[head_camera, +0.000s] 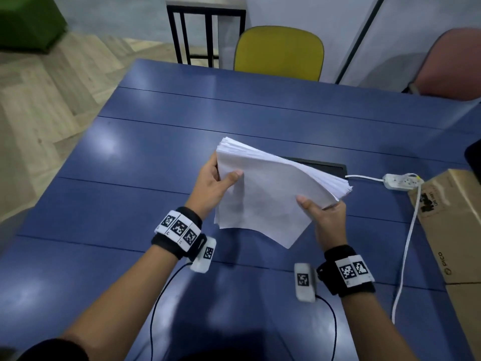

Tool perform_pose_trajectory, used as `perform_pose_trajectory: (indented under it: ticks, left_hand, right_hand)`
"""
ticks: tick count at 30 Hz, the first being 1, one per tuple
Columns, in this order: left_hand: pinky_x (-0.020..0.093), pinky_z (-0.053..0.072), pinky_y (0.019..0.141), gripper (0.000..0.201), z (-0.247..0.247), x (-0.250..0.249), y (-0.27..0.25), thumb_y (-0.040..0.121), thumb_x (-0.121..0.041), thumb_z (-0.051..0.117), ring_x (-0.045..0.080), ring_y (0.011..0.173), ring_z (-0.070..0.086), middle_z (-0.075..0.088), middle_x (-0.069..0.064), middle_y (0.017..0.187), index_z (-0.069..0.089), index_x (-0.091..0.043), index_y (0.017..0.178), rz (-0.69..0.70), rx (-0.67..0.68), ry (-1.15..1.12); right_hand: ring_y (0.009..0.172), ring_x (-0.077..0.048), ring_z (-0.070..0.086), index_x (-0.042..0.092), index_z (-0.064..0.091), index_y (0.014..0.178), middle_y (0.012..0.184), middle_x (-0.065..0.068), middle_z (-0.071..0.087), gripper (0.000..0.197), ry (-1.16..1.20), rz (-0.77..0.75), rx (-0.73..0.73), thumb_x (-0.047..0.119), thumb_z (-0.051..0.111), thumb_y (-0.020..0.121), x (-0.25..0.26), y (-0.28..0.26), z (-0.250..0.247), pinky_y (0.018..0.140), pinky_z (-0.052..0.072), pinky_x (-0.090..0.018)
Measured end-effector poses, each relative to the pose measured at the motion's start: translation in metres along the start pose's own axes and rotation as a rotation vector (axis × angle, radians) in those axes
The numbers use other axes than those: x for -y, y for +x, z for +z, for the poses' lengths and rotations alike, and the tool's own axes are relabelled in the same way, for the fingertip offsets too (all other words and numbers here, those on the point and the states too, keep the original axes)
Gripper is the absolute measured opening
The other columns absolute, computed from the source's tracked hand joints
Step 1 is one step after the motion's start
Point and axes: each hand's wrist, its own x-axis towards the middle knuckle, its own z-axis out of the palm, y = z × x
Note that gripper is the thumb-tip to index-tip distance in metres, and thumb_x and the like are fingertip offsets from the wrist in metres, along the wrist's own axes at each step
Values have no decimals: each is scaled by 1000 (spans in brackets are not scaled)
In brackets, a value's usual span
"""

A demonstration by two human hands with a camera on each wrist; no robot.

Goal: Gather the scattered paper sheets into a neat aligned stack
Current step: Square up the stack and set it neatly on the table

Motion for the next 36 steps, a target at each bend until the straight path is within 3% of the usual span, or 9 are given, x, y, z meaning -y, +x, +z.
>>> perform_pose_trajectory:
  ticks: [5,8,11,15,19,21,25,30,36]
  left_hand:
    - [18,50,86,67,-9,30,1,73,16,50,3,104,61,60,-3,116,39,-10,134,-45,83,127]
    - [17,49,87,62,-29,39,5,66,3,51,0,101,61,61,-7,111,48,-25,121,-69,148,226]
    - [27,48,93,56,-48,58,4,71,-2,67,17,103,59,61,1,112,49,-24,119,-130,208,424]
    - [22,47,76,35,-47,80,2,74,10,71,5,79,59,63,13,94,62,-3,106,-112,-38,457]
    - [15,51,67,27,-47,88,-2,68,10,76,1,62,59,61,8,73,66,-8,86,-117,-199,307]
    - [25,56,72,25,-49,92,-3,68,11,76,13,65,61,64,8,69,68,-11,78,-117,-213,280]
    - [29,54,76,32,-52,98,-4,76,14,67,11,65,61,66,5,70,67,-18,73,-99,-199,283]
    - [36,51,81,32,-53,101,-7,79,15,63,8,70,57,63,1,75,63,-17,76,-106,-185,239]
    - [33,47,74,35,-43,101,-10,83,17,52,19,74,50,53,4,75,52,-17,73,-107,-190,277]
  right_hand:
    - [81,-17,67,-5,58,100,91,-9,66,39,-7,179,-54,2,83,71,-24,-3,7,89,57,-44]
    - [76,-12,65,11,66,80,80,2,69,22,-12,140,-24,-6,78,73,-14,1,13,78,57,-29]
    - [71,-9,66,15,69,72,75,6,71,24,-20,106,-2,-8,76,74,-9,4,12,71,56,-24]
    - [76,-12,70,12,72,84,79,4,75,25,-10,107,16,-11,73,75,-12,7,12,69,57,-24]
    - [84,-24,67,-4,69,94,91,-16,70,26,-47,152,-20,0,81,71,-18,8,7,85,57,-44]
    - [88,-27,69,-6,66,100,96,-19,71,37,-42,188,-48,3,83,69,-21,9,5,86,57,-45]
    - [94,-30,70,-9,60,107,102,-22,71,55,-46,215,-75,12,89,64,-22,10,5,90,56,-48]
    - [80,-12,71,10,66,93,83,2,75,30,-53,192,-48,-1,82,70,-15,8,6,81,59,-29]
    - [95,-28,70,2,64,103,103,-20,71,45,-37,203,-77,10,88,66,-24,7,6,89,57,-45]
